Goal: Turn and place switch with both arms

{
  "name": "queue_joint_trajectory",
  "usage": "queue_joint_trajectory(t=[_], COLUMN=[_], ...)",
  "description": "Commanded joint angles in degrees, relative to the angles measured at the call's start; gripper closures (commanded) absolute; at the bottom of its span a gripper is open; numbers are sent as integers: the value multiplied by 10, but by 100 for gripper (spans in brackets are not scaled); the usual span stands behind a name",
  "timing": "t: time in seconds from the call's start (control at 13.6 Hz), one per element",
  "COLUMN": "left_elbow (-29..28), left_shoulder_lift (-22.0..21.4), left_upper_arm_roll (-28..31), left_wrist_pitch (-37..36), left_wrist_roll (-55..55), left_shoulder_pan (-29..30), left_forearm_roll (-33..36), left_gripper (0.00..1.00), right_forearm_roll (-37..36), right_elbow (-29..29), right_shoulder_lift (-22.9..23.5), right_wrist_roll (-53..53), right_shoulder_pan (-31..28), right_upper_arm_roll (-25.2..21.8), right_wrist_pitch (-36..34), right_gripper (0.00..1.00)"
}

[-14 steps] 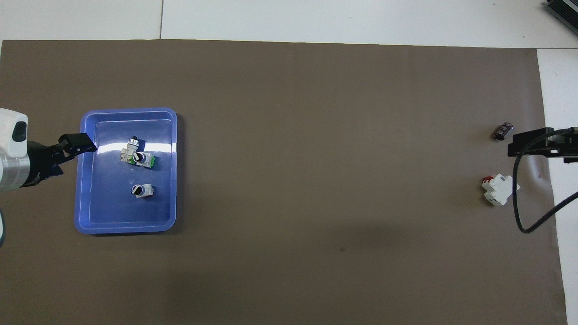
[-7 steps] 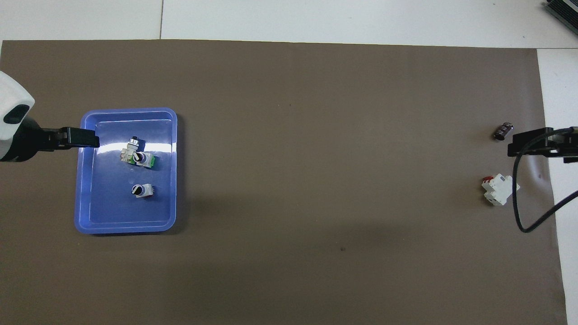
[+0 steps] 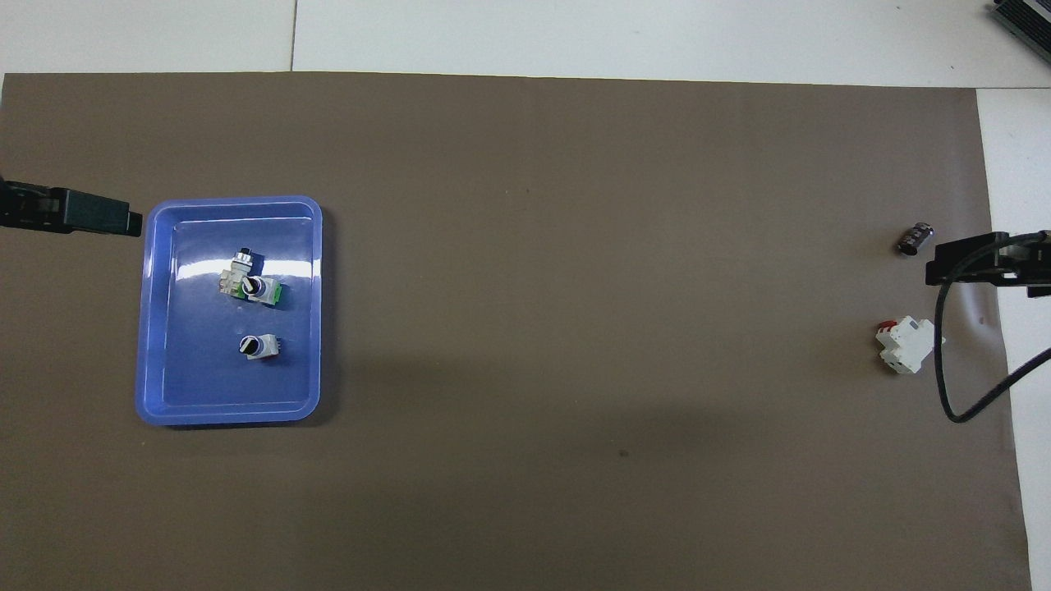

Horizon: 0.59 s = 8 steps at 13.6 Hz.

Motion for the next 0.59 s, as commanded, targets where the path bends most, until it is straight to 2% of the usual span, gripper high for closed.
queue_joint_trajectory(t=[0.0, 0.07, 0.22, 0.51], left_elbow=[-8, -8, 1, 5], left_shoulder_lift=[-16, -18, -15, -16], left_upper_arm_roll=[12, 13, 14, 18], left_wrist_pitch=[-47, -65, -72, -87], left_wrist_roll=[3, 3, 7, 8], left_shoulder_pan=[-5, -6, -15, -26], left_forearm_roll=[9, 10, 56, 57], left_gripper=[0, 0, 0, 0], right_forearm_roll=[-1, -1, 0, 0], right_elbow=[-8, -7, -7, -8], right_shoulder_lift=[-10, -10, -10, -10], right_wrist_roll=[6, 6, 6, 6], right_shoulder_pan=[-4, -4, -4, 1], right_upper_arm_roll=[4, 4, 5, 7], right_wrist_pitch=[-3, -4, -4, -4], right_gripper=[0, 0, 0, 0])
